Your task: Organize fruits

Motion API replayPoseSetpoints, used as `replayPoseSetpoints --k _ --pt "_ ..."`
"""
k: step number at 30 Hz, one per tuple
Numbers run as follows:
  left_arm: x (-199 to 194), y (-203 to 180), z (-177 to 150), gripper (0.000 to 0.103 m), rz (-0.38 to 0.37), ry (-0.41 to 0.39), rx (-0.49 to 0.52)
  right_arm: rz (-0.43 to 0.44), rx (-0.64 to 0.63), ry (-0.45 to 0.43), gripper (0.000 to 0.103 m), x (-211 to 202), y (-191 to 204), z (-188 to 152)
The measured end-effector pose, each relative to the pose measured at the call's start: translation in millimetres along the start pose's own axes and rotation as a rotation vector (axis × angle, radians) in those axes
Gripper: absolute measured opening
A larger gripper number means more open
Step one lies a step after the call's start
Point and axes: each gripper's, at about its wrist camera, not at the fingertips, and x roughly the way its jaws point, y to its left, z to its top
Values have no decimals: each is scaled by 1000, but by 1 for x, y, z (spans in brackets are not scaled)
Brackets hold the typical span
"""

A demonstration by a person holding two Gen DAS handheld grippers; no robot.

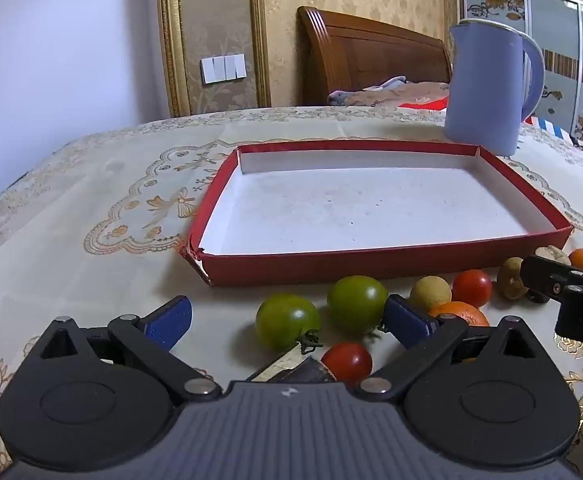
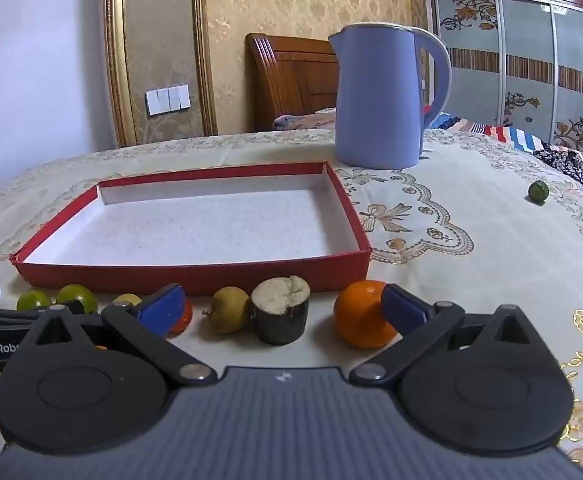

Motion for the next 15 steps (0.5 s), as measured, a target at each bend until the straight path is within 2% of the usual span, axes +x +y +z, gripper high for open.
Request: replayPoseSetpoints --k 10,15 --pt "2 21 -2 103 -20 -21 -128 -4 18 -12 103 -3 -3 0" --pt "3 25 -4 103 -18 -25 -152 -6 35 -9 103 -2 -5 0"
